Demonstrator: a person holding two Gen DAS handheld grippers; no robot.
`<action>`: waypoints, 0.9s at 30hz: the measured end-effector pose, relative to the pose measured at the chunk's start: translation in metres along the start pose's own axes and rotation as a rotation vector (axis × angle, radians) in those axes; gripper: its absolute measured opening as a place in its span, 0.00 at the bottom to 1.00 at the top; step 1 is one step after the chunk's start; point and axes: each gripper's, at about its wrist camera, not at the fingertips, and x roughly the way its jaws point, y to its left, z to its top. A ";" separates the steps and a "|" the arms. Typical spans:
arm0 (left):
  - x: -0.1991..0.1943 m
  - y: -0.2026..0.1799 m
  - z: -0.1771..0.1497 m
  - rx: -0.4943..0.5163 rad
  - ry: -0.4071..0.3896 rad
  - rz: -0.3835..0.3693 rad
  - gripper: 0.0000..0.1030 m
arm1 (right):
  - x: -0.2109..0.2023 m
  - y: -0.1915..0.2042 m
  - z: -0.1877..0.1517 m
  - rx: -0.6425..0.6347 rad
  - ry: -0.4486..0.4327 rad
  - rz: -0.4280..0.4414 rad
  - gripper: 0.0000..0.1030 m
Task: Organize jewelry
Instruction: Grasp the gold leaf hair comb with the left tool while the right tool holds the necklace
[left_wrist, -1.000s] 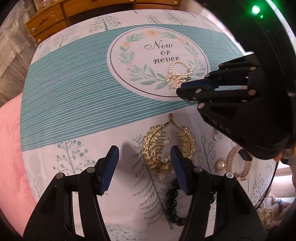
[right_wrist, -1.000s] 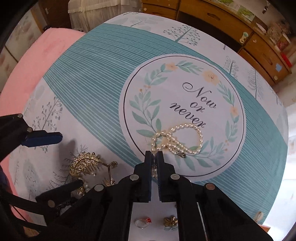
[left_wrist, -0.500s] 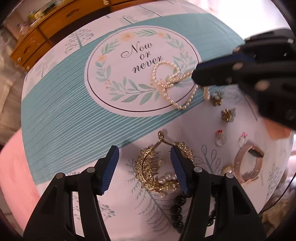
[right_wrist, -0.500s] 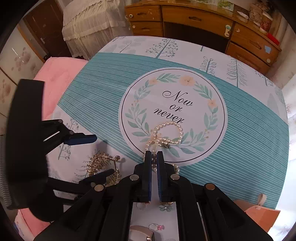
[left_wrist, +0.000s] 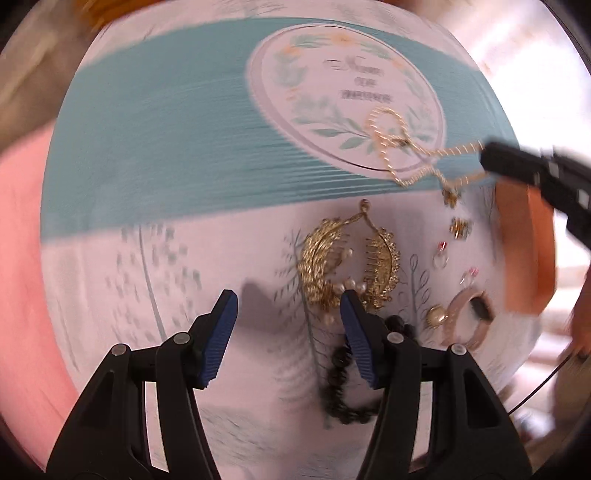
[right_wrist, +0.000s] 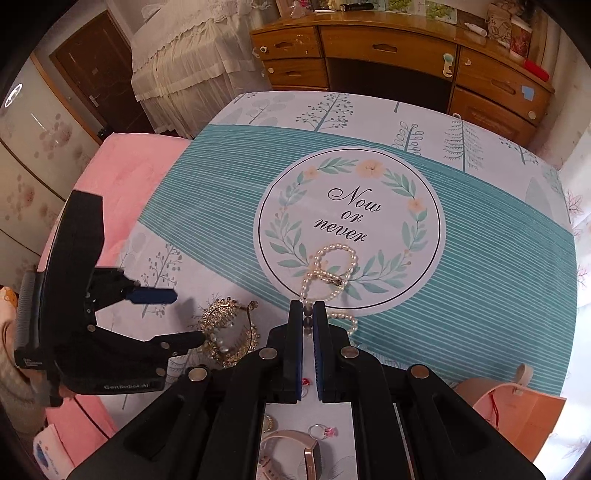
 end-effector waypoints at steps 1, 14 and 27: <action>0.000 0.005 -0.002 -0.061 0.005 -0.023 0.53 | -0.001 0.000 -0.001 0.002 0.000 0.003 0.04; 0.001 0.003 -0.021 -0.492 -0.027 -0.099 0.46 | -0.017 0.000 -0.016 0.010 -0.033 0.017 0.04; 0.016 -0.015 -0.020 -0.590 -0.007 -0.011 0.24 | -0.028 -0.019 -0.029 0.051 -0.058 0.027 0.04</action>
